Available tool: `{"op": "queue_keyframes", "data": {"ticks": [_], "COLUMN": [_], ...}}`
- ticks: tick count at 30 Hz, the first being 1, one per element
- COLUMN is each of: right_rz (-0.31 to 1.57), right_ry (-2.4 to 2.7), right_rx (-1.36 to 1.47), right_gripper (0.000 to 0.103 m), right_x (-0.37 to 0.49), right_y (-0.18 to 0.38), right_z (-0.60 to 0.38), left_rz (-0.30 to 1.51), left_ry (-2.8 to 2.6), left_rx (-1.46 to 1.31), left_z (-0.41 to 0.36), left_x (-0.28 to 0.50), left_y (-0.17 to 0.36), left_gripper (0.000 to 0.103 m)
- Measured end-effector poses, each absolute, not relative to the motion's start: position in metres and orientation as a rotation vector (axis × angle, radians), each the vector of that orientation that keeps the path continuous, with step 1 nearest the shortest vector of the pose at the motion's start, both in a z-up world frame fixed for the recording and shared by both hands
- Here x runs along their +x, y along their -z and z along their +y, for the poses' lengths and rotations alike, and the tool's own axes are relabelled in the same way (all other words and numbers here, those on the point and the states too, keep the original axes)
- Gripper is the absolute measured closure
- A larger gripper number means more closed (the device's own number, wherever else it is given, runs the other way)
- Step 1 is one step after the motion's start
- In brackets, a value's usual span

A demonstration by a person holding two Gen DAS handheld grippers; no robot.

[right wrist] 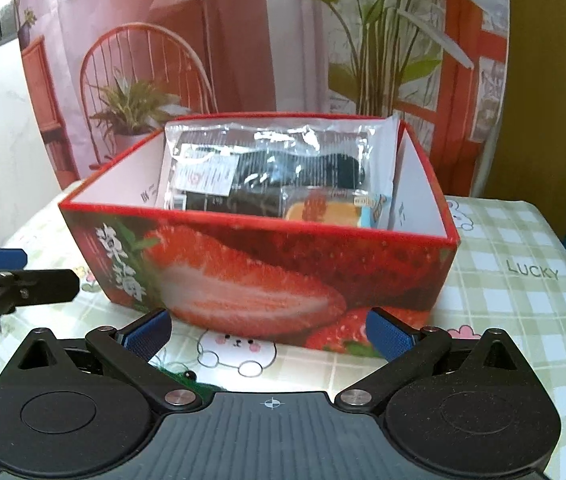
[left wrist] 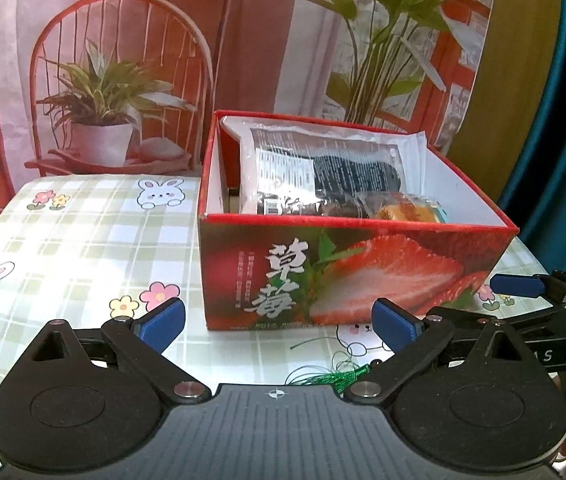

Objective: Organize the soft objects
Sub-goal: 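Move the left tool down toward the green tassel ornament, then close the left tool on the green tassel ornament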

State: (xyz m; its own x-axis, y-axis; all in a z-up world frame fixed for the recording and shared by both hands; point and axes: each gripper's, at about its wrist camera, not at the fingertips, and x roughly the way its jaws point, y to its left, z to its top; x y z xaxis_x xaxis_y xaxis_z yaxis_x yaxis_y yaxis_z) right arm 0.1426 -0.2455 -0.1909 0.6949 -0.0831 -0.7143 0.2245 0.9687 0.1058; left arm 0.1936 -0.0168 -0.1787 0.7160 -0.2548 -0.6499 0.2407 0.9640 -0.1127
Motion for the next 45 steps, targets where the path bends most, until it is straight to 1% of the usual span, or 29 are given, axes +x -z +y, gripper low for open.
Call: {"op": "queue_keyframes", "data": {"ticks": [11,17,20,22,24,28,32,35,40,45], "right_rz": [0.829,0.849,0.855,0.863,0.870,0.881,0.882,0.889,0.930,0.955], "right_ry": [0.177,0.178,0.163,0.147,0.123,0.086,0.068,0.064,0.058,0.008], "right_rx": [0.187,0.193,0.198,0.205,0.210,0.209,0.177,0.172,0.234,0.244], "right_gripper": [0.000,0.001,0.007,0.014,0.019,0.027,0.028,0.030,0.036,0.036], "right_x": [0.137,0.132,0.130,0.130,0.131,0.131,0.125,0.117,0.107,0.110], "right_y": [0.205,0.212,0.214,0.216,0.217,0.215,0.206,0.203,0.215,0.222], "right_z": [-0.241,-0.242,-0.243,-0.242,-0.241,-0.238,-0.236,-0.239,-0.249,-0.240], "left_rz": [0.786,0.811,0.818,0.827,0.834,0.845,0.848,0.865,0.903,0.940], "left_ry": [0.271,0.280,0.290,0.298,0.311,0.356,0.402,0.441,0.485,0.524], "left_rx": [-0.040,-0.066,-0.074,-0.077,-0.083,-0.113,-0.120,-0.128,-0.148,-0.163], "left_z": [-0.013,-0.007,-0.006,-0.007,-0.007,-0.009,-0.016,-0.022,-0.030,-0.038], "left_x": [0.194,0.192,0.192,0.193,0.192,0.190,0.188,0.186,0.187,0.193], "left_y": [0.193,0.199,0.201,0.203,0.205,0.206,0.207,0.212,0.223,0.233], "left_gripper": [0.003,0.007,0.011,0.014,0.016,0.023,0.026,0.031,0.040,0.042]}}
